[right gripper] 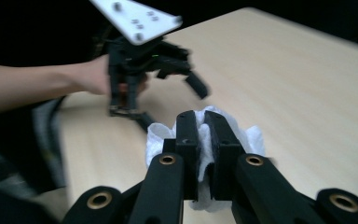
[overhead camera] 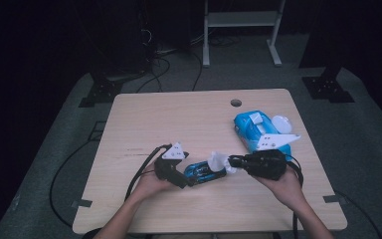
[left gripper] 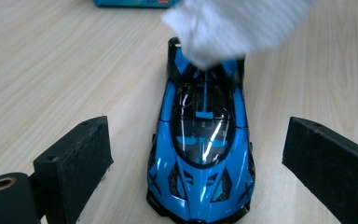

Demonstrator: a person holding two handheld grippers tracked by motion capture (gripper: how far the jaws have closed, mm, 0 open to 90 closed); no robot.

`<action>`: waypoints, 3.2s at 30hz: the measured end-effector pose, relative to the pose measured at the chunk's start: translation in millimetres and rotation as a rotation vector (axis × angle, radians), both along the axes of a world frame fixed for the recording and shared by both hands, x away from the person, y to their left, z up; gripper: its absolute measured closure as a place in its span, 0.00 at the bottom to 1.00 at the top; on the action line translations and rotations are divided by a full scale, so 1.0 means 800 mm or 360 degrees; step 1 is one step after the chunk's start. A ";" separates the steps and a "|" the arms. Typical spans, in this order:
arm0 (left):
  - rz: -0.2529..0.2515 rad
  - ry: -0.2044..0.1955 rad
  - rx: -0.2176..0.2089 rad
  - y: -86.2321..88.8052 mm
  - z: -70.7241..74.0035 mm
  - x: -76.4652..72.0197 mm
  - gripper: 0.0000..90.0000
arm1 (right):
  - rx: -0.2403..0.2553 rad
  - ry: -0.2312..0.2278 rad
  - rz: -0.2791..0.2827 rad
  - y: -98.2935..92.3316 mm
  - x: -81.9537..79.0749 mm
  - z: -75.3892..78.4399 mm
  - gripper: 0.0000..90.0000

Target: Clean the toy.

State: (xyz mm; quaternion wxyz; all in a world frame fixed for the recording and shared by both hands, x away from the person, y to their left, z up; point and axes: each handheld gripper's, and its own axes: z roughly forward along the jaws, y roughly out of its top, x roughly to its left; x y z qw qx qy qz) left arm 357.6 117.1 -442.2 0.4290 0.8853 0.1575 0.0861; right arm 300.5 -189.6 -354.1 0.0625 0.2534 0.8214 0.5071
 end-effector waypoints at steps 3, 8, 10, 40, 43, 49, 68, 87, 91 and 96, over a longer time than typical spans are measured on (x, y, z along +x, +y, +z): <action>-0.0008 -0.0003 0.0005 0.000 0.001 -0.001 0.08 | -0.0056 0.0035 0.0006 0.010 0.006 -0.005 0.93; -0.0037 0.0021 0.0009 -0.001 -0.002 0.000 0.11 | -0.0267 0.0123 -0.0011 0.039 0.035 -0.038 0.92; -0.0055 0.0024 0.0013 -0.001 -0.003 0.000 0.14 | -0.0329 0.0129 -0.0017 0.049 0.044 -0.052 0.91; -0.0032 0.0173 0.0144 -0.003 -0.024 0.014 0.12 | -0.0297 0.0081 -0.0059 0.047 0.070 -0.092 0.92; -0.0038 0.0156 0.0153 -0.003 -0.023 0.013 0.12 | -0.0263 0.0136 -0.0003 0.038 0.059 -0.079 0.92; -0.0040 0.0155 0.0134 -0.003 -0.022 0.013 0.13 | -0.0320 0.0170 0.0108 0.031 0.035 -0.063 0.92; -0.0093 0.0170 0.0114 -0.003 -0.020 0.015 0.23 | -0.0547 0.0293 0.0043 0.069 0.082 -0.097 0.76; -0.0091 0.0151 0.0109 -0.004 -0.018 0.015 0.22 | -0.0372 0.0134 0.0131 0.024 0.002 -0.023 0.93; -0.0102 0.0151 0.0110 -0.006 -0.019 0.014 0.22 | -0.0464 0.0169 0.0136 0.024 0.002 -0.019 0.93; -0.0104 0.0153 0.0102 -0.005 -0.018 0.015 0.22 | -0.0509 0.0215 0.0091 0.025 0.022 -0.030 0.92</action>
